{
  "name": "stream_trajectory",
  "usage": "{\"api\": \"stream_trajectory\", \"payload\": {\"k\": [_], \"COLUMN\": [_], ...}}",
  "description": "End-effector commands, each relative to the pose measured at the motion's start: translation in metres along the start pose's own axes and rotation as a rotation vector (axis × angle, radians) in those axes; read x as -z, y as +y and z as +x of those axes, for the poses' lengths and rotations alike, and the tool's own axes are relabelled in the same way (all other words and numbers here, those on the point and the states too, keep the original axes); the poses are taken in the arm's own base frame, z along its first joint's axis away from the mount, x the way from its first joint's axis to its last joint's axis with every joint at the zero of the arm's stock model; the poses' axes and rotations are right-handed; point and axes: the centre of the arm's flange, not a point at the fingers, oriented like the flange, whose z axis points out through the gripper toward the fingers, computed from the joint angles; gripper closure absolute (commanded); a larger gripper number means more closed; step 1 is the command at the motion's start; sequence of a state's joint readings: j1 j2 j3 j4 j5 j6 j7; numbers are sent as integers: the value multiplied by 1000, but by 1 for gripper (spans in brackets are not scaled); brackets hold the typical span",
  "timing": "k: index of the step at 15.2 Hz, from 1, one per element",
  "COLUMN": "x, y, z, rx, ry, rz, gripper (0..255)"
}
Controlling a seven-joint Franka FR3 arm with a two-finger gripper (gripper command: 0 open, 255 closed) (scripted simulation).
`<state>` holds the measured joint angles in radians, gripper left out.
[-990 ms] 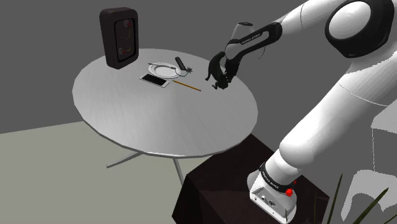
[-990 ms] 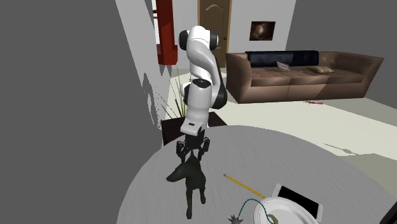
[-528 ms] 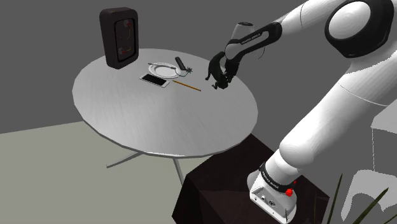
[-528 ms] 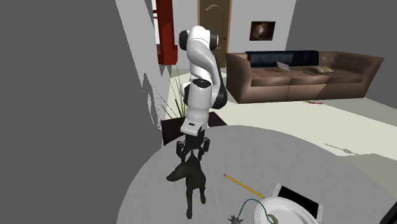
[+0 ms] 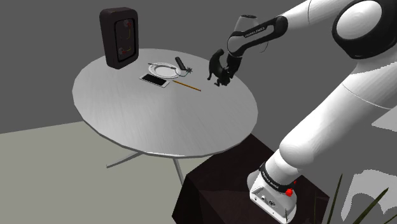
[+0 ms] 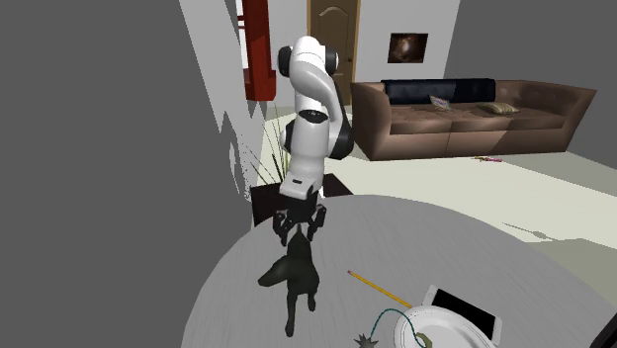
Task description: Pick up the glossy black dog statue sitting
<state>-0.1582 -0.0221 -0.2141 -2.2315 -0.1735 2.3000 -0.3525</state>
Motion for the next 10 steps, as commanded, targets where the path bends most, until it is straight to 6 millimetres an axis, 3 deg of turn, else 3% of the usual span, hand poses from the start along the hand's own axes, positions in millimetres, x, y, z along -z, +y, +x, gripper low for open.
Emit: {"api": "stream_trajectory", "payload": {"k": [1, 8, 10], "x": [11, 48, 48], "y": [1, 7, 7], "z": [1, 2, 2], "rx": [0, 0, 0], "ry": [0, 0, 0], "rz": [0, 0, 0], "gripper": [255, 255, 255]}}
